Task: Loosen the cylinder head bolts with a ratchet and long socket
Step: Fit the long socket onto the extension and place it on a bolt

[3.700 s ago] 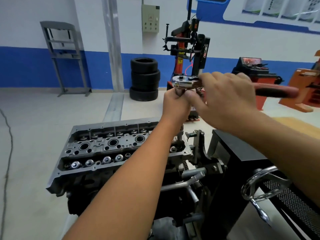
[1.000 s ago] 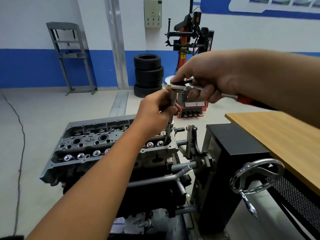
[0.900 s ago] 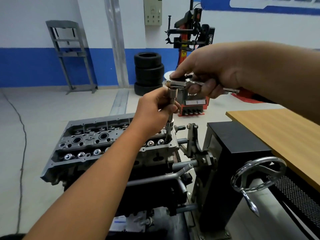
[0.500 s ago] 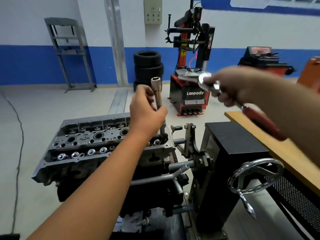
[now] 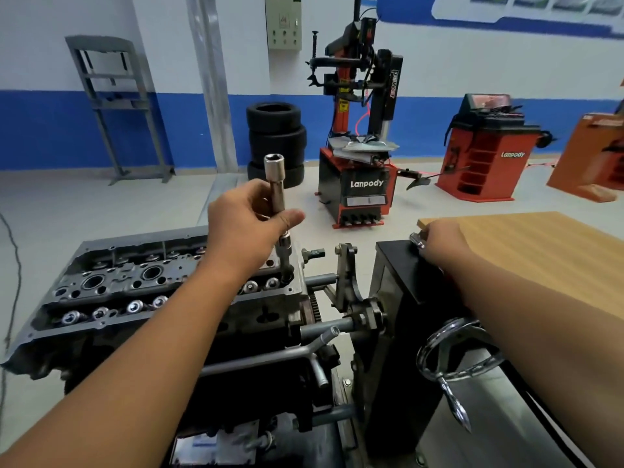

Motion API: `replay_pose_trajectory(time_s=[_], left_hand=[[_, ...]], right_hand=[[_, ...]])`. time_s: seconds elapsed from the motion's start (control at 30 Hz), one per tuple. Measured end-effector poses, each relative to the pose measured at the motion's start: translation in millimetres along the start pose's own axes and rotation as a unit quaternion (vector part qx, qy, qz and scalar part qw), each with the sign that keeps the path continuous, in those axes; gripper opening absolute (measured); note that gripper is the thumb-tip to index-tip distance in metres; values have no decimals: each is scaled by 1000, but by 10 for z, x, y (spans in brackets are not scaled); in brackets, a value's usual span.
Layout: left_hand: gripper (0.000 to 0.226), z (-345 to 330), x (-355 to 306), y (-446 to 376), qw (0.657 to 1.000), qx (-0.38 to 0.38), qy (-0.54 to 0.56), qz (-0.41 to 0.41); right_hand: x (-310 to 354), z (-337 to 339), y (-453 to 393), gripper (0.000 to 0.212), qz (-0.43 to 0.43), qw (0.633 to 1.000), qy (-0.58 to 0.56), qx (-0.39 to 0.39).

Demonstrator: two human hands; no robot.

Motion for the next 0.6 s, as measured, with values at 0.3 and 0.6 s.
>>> replay_pose_trajectory(time_s=[0.3,0.6], left_hand=[[30,-118,207,57,989,90,119,-1],[24,-245,475,25,961,-2,276,-12]], right_hand=[[-158,-11,243,41,31,995,-80,52],[2033,468,1705,6,345,805,-482,-4]])
Point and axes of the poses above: each hand's wrist, its own y-axis away from the middle knuckle, its own z-axis out of the back of the hand, x = y × z, the point moved 9 cm from there along -y, towards the middle knuckle, and after that the axes turned 11 degrees about x, right-handed, at the moved point
